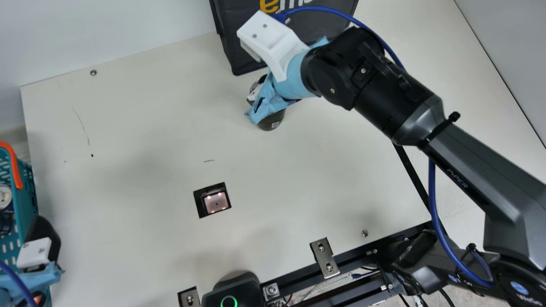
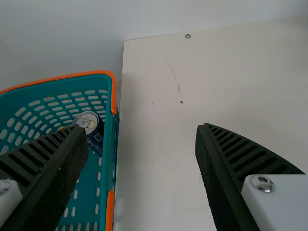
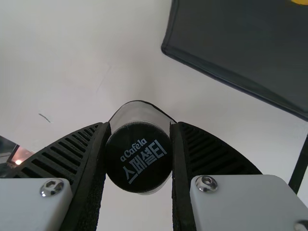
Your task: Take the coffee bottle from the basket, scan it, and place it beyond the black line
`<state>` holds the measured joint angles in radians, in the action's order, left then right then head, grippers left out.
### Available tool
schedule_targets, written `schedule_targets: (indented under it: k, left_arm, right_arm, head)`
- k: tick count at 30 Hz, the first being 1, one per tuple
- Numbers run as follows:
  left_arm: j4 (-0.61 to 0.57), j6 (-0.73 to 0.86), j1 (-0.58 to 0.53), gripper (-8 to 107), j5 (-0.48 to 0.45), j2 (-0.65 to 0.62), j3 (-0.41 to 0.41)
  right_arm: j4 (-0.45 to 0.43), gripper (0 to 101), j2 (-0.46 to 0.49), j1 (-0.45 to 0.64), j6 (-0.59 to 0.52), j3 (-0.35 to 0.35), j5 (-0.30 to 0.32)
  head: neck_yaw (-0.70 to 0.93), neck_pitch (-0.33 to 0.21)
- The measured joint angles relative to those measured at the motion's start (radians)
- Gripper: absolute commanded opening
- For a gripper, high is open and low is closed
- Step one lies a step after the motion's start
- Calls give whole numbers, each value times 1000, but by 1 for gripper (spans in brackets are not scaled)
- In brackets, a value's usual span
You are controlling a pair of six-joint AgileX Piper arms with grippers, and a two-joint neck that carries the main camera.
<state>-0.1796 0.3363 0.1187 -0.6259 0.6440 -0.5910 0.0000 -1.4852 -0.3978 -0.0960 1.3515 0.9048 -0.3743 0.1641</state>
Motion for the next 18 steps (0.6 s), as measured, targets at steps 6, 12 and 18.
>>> schedule_targets:
  k: [6,12,18]
  left_arm:
    - [0,0,0,90,0,0,0]
    - [0,0,0,90,0,0,0]
    - [0,0,0,90,0,0,0]
  right_arm:
    - [10,0,5,48,-11,-5,-2]
    - [24,0,17,107,-34,-15,-4]
    - [43,0,31,173,-64,-28,-3]
  head:
    - [0,0]
    - [-2,0]
    - [0,0]
